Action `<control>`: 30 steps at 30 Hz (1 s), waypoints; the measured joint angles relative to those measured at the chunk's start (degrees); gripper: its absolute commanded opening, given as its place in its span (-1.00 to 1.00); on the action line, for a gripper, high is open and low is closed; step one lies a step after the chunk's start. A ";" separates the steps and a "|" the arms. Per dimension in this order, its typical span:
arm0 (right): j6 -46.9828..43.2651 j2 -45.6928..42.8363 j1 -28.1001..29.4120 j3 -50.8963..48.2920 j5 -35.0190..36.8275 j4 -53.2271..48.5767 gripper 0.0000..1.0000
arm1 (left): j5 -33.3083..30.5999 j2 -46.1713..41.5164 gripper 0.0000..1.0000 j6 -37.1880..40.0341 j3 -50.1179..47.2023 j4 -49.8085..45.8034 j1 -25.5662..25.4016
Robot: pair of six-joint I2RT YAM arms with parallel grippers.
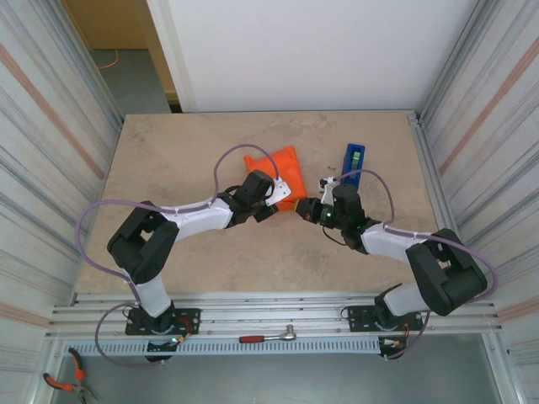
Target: Wrap the gift box in paper
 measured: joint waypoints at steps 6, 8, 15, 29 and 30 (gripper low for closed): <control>0.00 3.63 1.62 0.00 0.33 4.76 -1.00 | -0.17 0.02 0.11 0.00 0.00 0.00 -0.09; 0.00 4.76 1.90 0.00 0.52 5.99 -1.00 | -0.20 0.04 0.11 0.00 0.00 0.02 -0.11; 0.02 7.61 2.16 0.13 1.31 8.61 -1.00 | -0.20 0.07 0.11 0.00 0.00 0.02 -0.11; 0.07 14.38 2.14 2.78 1.36 11.82 -1.00 | -0.39 0.24 0.10 0.00 0.00 0.50 -0.26; 0.11 14.95 2.10 2.78 1.36 12.17 -1.00 | -0.39 0.24 0.10 0.00 0.00 0.48 -0.26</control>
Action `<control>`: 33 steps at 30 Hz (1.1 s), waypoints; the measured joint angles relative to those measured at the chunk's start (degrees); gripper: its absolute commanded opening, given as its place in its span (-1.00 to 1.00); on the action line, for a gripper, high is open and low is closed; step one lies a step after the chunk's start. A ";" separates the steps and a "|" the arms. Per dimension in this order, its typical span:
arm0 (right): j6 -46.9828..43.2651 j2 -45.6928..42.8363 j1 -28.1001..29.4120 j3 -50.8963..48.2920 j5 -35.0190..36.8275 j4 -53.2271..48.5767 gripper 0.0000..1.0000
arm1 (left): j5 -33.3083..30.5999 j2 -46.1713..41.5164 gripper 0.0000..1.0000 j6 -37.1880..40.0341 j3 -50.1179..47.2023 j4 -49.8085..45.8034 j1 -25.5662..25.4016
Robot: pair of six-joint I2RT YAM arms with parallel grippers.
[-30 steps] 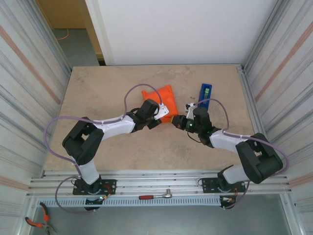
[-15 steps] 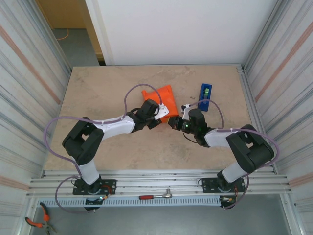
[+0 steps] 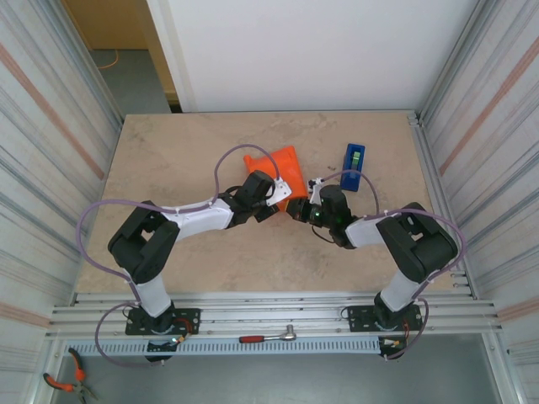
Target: Wrap the gift box in paper
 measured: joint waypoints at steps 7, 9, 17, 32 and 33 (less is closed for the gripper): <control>0.15 2.27 -0.59 1.49 -0.02 0.83 -1.00 | -0.02 0.02 0.10 0.00 0.00 0.02 0.00; 0.20 2.58 -0.81 1.90 -0.04 0.90 -1.00 | -0.02 0.02 0.09 0.00 0.00 0.02 -0.02; 1.51 3.76 -0.94 2.14 -0.33 1.73 -0.81 | -0.20 0.24 0.09 0.00 0.00 0.63 -0.11; 1.64 0.13 -2.01 2.12 -0.66 -0.94 -0.47 | -0.20 0.61 -0.06 0.22 0.00 1.90 -0.48; 1.64 0.11 -2.05 2.12 -0.66 -0.96 -0.46 | -0.20 0.61 -0.06 0.22 0.00 1.90 -0.48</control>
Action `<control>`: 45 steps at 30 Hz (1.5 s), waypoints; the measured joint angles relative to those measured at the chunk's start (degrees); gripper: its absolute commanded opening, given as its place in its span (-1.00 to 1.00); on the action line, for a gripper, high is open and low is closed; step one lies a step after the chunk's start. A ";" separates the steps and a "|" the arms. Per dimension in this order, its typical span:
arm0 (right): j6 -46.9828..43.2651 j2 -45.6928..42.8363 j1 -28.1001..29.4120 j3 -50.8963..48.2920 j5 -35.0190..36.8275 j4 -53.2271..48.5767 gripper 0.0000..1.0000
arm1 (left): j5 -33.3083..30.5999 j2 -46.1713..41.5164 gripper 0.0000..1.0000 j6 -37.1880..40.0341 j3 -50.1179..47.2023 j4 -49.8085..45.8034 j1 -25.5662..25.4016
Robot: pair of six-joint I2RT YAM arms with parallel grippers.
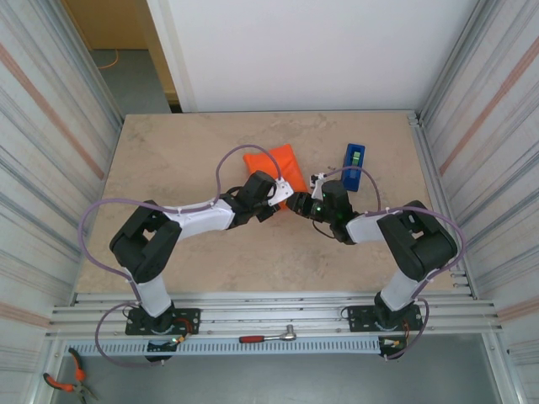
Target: Wrap the gift box in paper
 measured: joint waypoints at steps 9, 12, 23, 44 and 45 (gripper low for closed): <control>0.00 0.00 -0.37 -0.02 0.02 -0.94 -0.31 | 0.00 0.00 -0.06 0.00 0.00 0.00 0.00; 0.00 0.00 -0.37 -0.07 0.02 -1.29 -0.28 | 0.00 0.00 -0.06 0.00 0.00 0.00 0.00; -0.02 -1.01 -0.59 -0.22 -0.96 -1.38 0.02 | 0.00 0.00 -0.07 0.00 0.00 0.00 0.00; -0.02 -8.00 -3.37 -4.22 -0.96 -3.93 0.02 | 0.02 0.00 -0.07 0.00 0.00 0.00 0.00; -0.02 -8.83 -3.37 -4.33 -0.98 -4.22 0.01 | 0.02 0.00 -0.07 0.00 0.00 0.00 0.00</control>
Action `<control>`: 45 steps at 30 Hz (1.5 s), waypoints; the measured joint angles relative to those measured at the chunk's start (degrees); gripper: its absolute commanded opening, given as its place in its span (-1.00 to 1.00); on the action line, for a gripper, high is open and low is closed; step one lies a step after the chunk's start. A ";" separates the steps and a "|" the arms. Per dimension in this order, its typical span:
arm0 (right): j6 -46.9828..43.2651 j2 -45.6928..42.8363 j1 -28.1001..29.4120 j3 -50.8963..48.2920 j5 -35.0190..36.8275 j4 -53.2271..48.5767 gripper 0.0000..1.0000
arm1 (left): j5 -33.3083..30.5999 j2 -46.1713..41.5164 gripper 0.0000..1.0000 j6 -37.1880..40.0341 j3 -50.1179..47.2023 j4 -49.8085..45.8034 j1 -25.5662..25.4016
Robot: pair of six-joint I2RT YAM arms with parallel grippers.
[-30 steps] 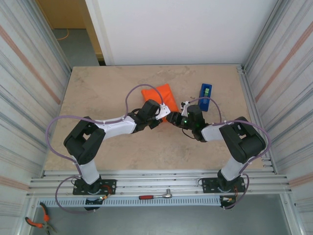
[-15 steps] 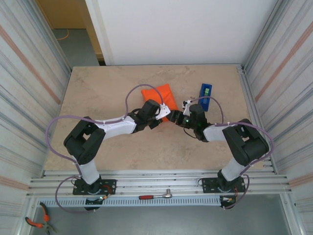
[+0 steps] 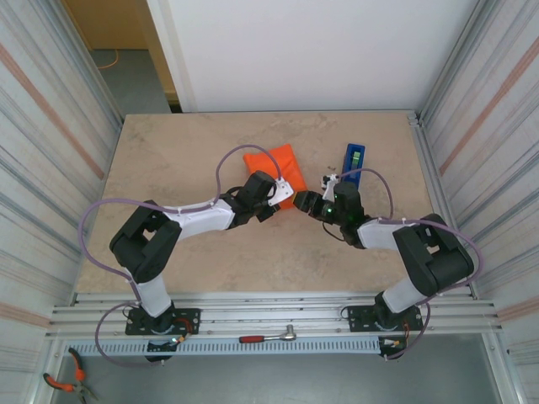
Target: Wrap the gift box in paper
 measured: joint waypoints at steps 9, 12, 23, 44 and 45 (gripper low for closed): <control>-0.07 -4.76 0.00 -2.10 -0.37 -2.05 -0.26 | 0.00 0.00 -0.08 0.00 0.00 0.00 0.00; 0.02 -4.20 0.00 -2.23 -1.31 -1.36 -0.43 | 0.00 0.00 -0.09 0.00 -0.02 0.00 0.00; 0.33 4.85 0.00 -2.21 -6.47 6.56 -0.61 | 0.00 0.00 -0.09 0.02 -0.02 0.00 0.00; 1.64 7.93 0.44 -1.38 -8.04 11.78 -0.86 | 0.00 0.00 -0.10 0.02 0.00 0.00 0.00; 1.42 7.04 0.44 -1.44 -8.00 11.43 -0.88 | 0.00 0.00 -0.10 0.02 0.00 0.00 0.00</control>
